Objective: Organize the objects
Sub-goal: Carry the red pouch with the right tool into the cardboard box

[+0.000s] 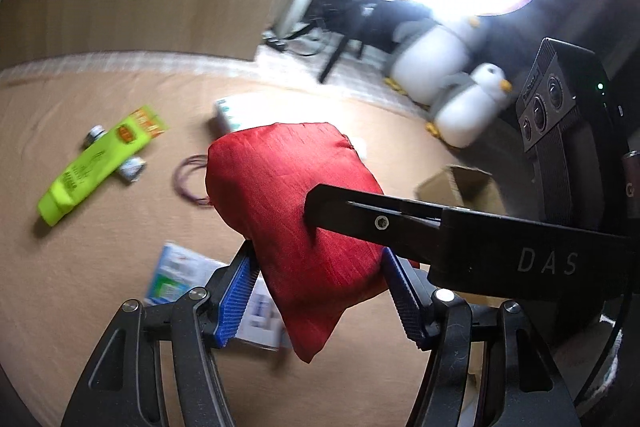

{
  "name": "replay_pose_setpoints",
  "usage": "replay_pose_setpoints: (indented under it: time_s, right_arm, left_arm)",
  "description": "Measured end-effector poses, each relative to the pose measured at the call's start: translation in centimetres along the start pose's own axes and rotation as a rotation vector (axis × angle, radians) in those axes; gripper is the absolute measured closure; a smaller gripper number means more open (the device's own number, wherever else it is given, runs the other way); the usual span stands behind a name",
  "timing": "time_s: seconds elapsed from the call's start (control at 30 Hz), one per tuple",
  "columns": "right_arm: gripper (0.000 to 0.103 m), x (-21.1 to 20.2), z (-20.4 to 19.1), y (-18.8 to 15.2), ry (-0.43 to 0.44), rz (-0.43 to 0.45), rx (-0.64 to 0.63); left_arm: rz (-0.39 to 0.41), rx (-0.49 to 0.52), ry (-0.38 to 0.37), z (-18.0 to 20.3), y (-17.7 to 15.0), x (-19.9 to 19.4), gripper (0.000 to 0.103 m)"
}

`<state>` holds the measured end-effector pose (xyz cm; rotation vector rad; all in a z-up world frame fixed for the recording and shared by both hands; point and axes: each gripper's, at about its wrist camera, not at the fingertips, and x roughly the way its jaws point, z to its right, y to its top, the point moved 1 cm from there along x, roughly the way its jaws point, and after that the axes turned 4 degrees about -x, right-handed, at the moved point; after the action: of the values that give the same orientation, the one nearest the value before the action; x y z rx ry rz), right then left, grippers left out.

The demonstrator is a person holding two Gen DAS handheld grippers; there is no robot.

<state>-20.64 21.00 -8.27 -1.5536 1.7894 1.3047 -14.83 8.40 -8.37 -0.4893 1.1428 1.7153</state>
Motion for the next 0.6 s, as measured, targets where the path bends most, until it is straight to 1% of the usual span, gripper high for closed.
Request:
replay_pose_setpoints:
  time_s: [0.13, 0.23, 0.33, 0.43, 0.6]
  right_arm:
    - [0.04, -3.5, 1.5, -1.4, -0.019, 0.049, 0.032]
    - [0.04, -6.5, 3.0, -3.0, -0.057, 0.088, 0.049]
    - [0.04, -9.5, 5.1, -5.1, -0.086, 0.125, 0.086]
    - [0.04, -12.4, 7.7, -7.3, -0.11, 0.161, 0.152]
    - [0.04, -15.7, 11.1, -10.8, -0.162, 0.208, 0.215]
  left_arm:
    - [-0.01, 0.053, -0.044, 4.1, -1.0, 0.2, 0.036]
    - [-0.028, 0.101, -0.083, 7.8, -2.1, 0.8, 0.036]
    - [-0.052, 0.147, -0.121, 11.6, -3.2, 1.8, 0.036]
    - [-0.076, 0.198, -0.15, 15.5, -4.4, 3.1, 0.036]
    - [-0.119, 0.247, -0.19, 20.2, -6.0, 5.2, 0.036]
